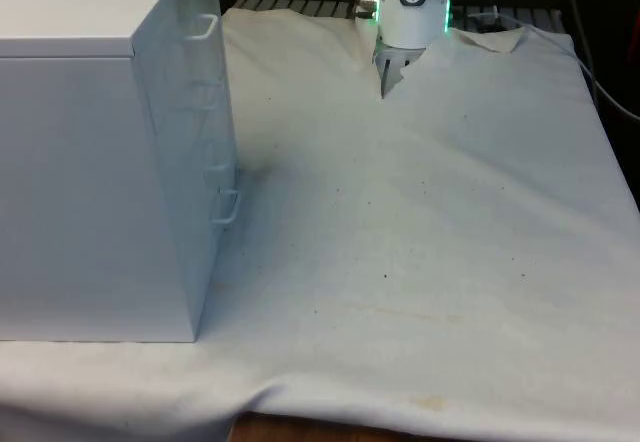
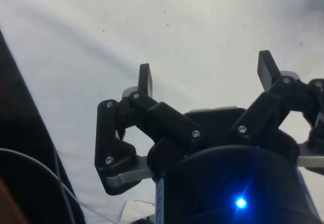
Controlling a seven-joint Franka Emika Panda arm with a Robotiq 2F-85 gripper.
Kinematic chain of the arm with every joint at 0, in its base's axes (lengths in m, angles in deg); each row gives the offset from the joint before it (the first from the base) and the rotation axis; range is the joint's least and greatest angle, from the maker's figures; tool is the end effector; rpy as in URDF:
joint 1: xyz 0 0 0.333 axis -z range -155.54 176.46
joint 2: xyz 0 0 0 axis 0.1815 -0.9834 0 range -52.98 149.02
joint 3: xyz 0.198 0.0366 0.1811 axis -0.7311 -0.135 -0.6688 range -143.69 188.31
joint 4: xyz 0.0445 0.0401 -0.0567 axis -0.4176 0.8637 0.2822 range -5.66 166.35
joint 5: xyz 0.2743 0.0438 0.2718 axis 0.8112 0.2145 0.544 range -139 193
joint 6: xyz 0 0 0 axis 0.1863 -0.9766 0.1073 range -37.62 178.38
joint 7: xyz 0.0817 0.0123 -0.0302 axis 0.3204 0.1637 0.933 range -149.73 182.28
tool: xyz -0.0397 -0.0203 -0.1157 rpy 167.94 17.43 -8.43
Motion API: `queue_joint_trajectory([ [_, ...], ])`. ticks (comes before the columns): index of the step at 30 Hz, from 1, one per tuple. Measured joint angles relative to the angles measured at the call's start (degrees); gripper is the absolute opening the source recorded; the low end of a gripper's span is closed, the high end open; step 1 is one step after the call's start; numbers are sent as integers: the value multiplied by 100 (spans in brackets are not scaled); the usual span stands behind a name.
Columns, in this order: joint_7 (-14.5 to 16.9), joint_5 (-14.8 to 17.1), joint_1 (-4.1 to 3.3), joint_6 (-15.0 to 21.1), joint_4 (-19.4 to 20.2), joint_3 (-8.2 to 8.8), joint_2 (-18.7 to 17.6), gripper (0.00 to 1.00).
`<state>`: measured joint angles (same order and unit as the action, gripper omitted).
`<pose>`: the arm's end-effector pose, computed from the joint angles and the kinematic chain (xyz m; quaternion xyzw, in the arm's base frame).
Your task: Open the drawer, then close it.
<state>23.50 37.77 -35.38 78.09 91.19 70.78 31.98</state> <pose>0.6107 0.0124 0.3980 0.9993 0.0160 0.0290 0.0200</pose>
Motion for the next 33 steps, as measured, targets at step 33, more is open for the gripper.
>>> queue_joint_trajectory([
  [33,481,-86,275,-447,-1312,309,-1261,100],
])
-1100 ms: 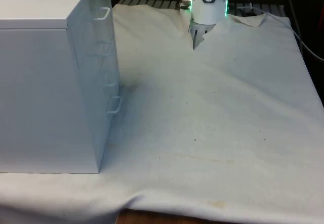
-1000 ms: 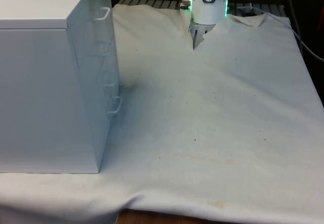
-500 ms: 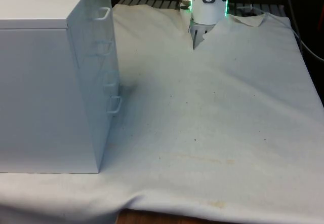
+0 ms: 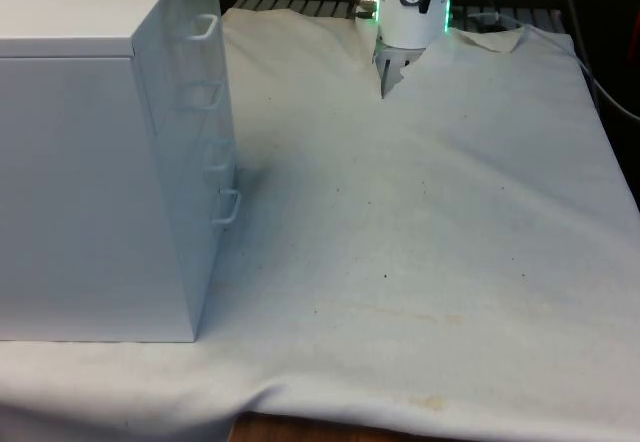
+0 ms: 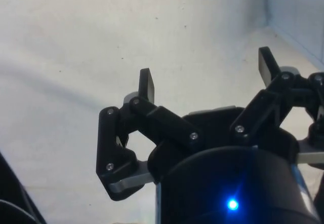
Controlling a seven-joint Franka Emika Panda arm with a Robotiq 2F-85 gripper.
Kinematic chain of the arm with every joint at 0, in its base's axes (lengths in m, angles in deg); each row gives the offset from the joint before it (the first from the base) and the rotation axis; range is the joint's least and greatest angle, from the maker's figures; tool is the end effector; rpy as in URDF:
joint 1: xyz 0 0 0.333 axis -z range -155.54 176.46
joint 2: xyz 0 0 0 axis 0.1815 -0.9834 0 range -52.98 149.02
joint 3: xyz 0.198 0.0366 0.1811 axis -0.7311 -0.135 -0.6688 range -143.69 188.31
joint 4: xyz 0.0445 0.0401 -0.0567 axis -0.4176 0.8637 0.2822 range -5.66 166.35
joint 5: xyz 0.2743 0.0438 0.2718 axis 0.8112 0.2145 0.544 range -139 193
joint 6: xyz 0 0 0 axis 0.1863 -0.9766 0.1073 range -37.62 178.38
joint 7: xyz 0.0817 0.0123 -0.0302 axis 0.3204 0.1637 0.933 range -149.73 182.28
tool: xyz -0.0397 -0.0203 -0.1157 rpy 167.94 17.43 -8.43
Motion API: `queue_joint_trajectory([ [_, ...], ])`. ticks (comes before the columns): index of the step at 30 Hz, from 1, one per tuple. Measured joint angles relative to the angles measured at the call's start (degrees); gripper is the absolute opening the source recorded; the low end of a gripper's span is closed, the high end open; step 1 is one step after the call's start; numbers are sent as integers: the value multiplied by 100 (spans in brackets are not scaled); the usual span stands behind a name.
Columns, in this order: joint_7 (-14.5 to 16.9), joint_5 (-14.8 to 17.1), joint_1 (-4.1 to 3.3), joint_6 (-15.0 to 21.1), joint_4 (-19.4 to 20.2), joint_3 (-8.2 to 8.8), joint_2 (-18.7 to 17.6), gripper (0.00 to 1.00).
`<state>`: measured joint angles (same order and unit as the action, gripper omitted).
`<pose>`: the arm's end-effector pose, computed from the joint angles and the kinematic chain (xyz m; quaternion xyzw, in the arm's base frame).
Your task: Open the drawer, then close it.
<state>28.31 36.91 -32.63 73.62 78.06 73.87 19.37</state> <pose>0.6506 -0.0087 0.4059 0.9923 0.0424 0.0209 0.1144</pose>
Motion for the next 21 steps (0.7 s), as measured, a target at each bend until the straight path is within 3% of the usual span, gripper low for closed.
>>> queue_joint_trajectory([
  [21,-149,-653,-23,246,132,52,-29,100],
])
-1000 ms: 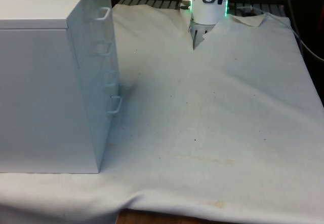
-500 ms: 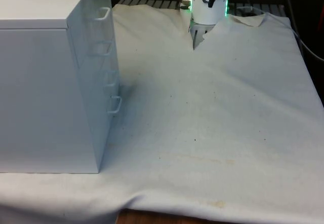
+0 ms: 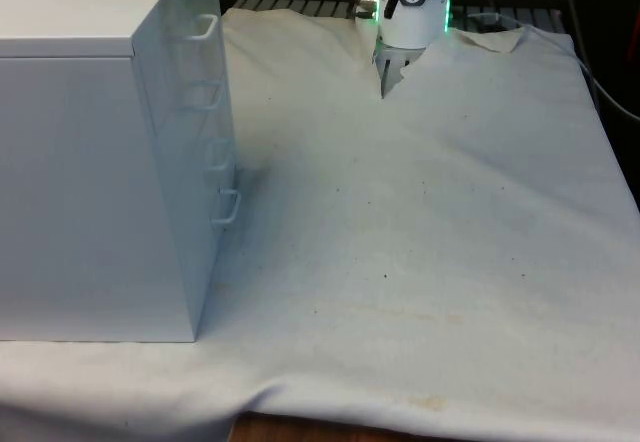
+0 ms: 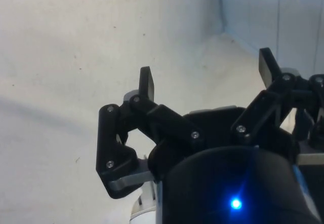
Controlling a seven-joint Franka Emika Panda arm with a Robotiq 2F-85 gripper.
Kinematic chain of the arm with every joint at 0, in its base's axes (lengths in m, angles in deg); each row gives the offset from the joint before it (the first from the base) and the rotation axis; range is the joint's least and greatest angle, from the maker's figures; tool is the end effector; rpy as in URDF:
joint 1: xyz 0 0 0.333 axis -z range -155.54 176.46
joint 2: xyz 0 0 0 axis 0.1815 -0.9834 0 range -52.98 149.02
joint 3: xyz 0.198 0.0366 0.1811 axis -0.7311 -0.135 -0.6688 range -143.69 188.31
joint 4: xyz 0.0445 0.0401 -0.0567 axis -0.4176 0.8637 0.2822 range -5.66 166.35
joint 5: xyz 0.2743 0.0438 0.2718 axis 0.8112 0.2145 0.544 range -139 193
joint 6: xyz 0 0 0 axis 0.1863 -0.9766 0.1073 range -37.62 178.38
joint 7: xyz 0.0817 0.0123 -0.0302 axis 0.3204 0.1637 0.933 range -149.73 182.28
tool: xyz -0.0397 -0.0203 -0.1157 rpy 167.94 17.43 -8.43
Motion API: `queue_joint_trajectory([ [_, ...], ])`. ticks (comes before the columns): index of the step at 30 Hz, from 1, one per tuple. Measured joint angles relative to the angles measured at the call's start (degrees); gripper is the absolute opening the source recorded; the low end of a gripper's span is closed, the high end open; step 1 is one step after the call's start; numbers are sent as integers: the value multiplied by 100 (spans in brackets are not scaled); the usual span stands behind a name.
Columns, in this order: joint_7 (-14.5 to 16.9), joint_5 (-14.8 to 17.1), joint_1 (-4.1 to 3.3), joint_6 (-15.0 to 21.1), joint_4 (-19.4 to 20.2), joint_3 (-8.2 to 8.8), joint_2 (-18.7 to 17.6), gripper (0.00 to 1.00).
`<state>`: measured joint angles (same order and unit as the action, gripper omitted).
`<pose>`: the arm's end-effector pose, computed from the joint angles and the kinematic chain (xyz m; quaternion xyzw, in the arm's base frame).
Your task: Open the drawer, then close it.
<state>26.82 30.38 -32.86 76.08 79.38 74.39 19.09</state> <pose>0.6508 -0.0232 0.4019 0.9839 0.0459 0.0209 0.1716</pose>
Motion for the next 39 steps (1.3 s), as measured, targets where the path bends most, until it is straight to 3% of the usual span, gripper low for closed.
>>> queue_joint_trajectory([
  [13,-160,-401,6,361,183,74,-34,100],
  [39,-298,-470,17,888,315,498,-636,100],
])
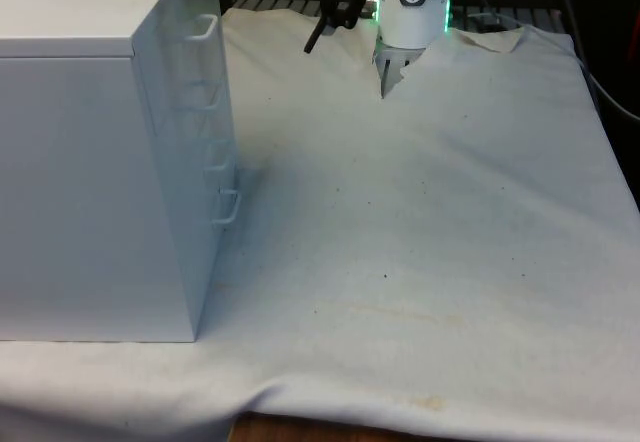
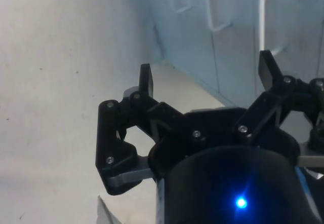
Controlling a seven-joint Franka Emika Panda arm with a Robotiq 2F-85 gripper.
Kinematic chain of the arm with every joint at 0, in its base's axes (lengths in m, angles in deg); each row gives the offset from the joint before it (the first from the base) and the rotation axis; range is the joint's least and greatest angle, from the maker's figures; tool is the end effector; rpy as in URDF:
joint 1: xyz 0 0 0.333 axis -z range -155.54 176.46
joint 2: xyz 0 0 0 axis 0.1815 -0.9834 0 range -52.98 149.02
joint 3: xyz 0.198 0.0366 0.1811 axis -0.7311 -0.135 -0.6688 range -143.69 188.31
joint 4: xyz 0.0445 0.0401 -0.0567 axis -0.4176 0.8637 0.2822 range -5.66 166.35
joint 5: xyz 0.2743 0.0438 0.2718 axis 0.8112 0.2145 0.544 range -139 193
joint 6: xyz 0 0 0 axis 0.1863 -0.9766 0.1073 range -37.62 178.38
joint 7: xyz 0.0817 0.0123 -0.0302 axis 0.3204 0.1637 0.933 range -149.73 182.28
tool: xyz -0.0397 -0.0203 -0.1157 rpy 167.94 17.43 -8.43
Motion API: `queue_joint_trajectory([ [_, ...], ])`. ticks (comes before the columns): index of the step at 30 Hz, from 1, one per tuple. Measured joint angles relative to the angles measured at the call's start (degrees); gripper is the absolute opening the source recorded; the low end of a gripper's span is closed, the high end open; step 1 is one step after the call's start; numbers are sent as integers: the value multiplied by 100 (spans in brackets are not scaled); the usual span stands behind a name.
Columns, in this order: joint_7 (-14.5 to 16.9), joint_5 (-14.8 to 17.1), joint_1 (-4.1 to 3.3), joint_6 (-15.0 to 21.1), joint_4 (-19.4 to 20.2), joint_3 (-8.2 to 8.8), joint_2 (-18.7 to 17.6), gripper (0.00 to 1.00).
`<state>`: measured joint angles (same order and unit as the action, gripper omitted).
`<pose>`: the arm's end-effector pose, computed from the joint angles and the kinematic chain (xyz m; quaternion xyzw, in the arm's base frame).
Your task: Open the drawer, then close it.
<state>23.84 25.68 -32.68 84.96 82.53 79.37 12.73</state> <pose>0.6564 -0.0790 0.3680 0.9631 0.0162 0.0324 0.2668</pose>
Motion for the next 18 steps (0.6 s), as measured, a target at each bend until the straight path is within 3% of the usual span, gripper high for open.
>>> queue_joint_trajectory([
  [10,-74,0,29,258,0,109,-166,100],
  [18,-103,132,120,561,-6,115,-384,100],
])
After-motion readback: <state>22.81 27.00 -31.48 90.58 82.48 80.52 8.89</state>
